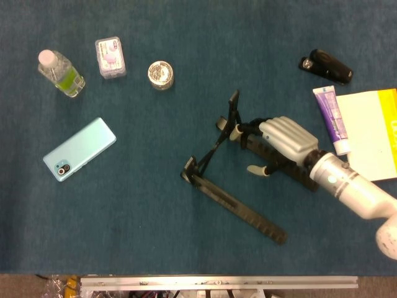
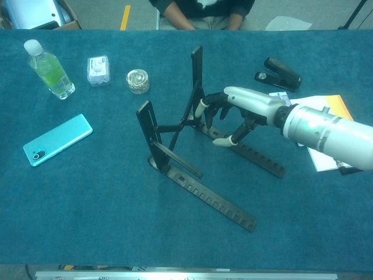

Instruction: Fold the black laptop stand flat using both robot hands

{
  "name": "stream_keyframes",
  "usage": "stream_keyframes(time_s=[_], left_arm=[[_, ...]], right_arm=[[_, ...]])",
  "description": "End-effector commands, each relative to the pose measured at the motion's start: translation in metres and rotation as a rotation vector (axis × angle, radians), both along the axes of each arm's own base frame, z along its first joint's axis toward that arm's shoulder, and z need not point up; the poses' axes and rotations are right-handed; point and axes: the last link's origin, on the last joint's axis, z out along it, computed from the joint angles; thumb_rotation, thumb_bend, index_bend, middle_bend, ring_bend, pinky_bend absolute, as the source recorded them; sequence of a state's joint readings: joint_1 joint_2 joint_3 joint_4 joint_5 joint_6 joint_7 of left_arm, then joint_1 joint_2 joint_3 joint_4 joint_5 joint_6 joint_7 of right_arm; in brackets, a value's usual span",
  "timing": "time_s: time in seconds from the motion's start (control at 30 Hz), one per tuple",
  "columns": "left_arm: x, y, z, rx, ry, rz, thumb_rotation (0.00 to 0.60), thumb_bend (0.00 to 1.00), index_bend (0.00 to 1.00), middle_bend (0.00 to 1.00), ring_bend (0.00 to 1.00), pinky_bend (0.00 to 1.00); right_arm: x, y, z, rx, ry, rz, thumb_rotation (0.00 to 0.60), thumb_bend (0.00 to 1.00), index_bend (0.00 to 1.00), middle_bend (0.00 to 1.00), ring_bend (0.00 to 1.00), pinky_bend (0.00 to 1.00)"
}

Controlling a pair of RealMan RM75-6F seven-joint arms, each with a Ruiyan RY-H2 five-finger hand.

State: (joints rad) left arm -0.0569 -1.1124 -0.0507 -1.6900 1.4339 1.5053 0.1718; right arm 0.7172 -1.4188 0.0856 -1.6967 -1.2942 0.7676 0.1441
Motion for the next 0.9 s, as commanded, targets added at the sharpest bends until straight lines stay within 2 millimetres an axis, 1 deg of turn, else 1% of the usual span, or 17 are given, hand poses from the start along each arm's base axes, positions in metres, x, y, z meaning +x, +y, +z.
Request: stream_keyframes(time_s=[0.03,0.2,0.3,0.4,0.57,0.7,0.9], left_arm=[[0.001,0.000,0.000,-0.001,0.001,-0.002,0.600,0.39,0.02,0.02,0.00,0.00],[0.004,0.001,-0.002,-0.008,0.003,-0.009,0.600,0.39,0.02,0.02,0.00,0.00],[0.005,0.001,-0.002,-0.009,0.004,-0.011,0.600,0.39,0.02,0.02,0.00,0.00],[0.006,0.001,-0.003,-0.010,0.004,-0.012,0.600,0.39,0.02,0.02,0.00,0.00],[0.008,0.001,-0.004,-0.016,0.005,-0.016,0.600,0.39,0.02,0.02,0.00,0.00],[0.007,0.001,-0.002,-0.010,0.010,-0.015,0.600,0.39,0.02,0.02,0.00,0.00],[0.005,-0.001,-0.003,-0.012,0.007,-0.005,0.600,0.39,0.02,0.02,0.00,0.00]], right_arm=[[0.007,0.011,0.021,0.026,-0.045,0.006,0.600,0.19,0.31,0.45,0.28,0.31],[0.026,0.023,0.048,0.067,-0.133,0.022,0.600,0.19,0.31,0.45,0.28,0.31],[0.035,0.030,0.060,0.096,-0.177,0.029,0.600,0.19,0.31,0.45,0.28,0.31],[0.041,0.040,0.066,0.144,-0.211,0.033,0.600,0.19,0.31,0.45,0.28,0.31],[0.049,0.057,0.063,0.246,-0.254,0.037,0.600,0.19,0.31,0.45,0.28,0.31],[0.053,0.066,0.059,0.298,-0.265,0.056,0.600,0.19,0.31,0.45,0.28,0.31],[0.059,0.077,0.042,0.366,-0.275,0.069,0.600,0.19,0.31,0.45,0.28,0.31]])
